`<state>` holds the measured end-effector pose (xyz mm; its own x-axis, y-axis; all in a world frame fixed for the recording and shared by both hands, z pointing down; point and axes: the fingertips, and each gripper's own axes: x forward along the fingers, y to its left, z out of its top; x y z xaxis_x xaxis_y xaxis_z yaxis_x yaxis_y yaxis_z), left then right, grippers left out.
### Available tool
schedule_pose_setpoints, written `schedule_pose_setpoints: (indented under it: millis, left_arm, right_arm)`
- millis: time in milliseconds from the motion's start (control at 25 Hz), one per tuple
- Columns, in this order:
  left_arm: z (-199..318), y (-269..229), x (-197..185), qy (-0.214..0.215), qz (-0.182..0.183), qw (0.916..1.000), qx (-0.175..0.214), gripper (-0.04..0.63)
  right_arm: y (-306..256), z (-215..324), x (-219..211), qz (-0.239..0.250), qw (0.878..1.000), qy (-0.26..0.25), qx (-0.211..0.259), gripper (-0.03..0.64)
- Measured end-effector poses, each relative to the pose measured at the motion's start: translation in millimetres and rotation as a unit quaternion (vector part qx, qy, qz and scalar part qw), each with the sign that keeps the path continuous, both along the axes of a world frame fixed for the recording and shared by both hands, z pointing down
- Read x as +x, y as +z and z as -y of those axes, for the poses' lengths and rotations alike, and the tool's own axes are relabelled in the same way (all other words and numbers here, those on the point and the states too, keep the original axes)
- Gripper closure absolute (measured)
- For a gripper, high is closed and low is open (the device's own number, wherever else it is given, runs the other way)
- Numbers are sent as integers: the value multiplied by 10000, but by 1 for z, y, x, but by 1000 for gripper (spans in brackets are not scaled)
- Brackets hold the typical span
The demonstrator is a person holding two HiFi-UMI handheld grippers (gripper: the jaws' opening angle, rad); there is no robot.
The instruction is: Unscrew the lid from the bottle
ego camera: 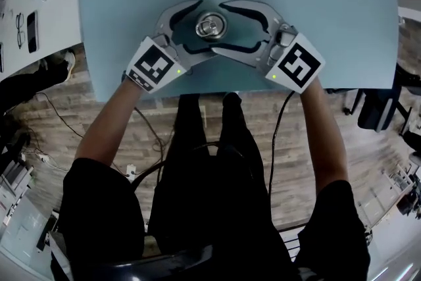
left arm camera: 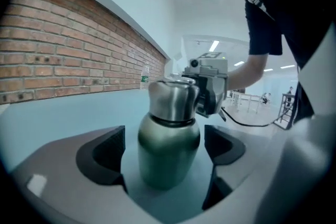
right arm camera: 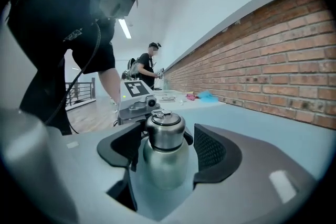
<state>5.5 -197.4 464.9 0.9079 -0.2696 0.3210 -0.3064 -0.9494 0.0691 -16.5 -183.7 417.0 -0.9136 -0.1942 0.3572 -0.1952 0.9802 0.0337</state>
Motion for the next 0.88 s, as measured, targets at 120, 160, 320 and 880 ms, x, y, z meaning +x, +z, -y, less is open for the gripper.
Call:
schedule_pose_setpoints:
  millis: [120,160,320,880]
  left_arm:
    - [2,0,-4,-516,-142,9986,-25,138]
    - [1,0,-4,-638,-152,9978,7,137]
    - [-3,-2,-1,-987,-239,9948,99,138]
    - [11,-5,-10,-2424,-475,9689,176,152]
  right_arm:
    - [2,2,-1,54,9984,540,133,305]
    - [2,3,-1,53,9973,704,178,307]
    - [-1,3,-4,40,9910,1305,284,319]
    - [-5,11,-11,335,9653,2584,164,327]
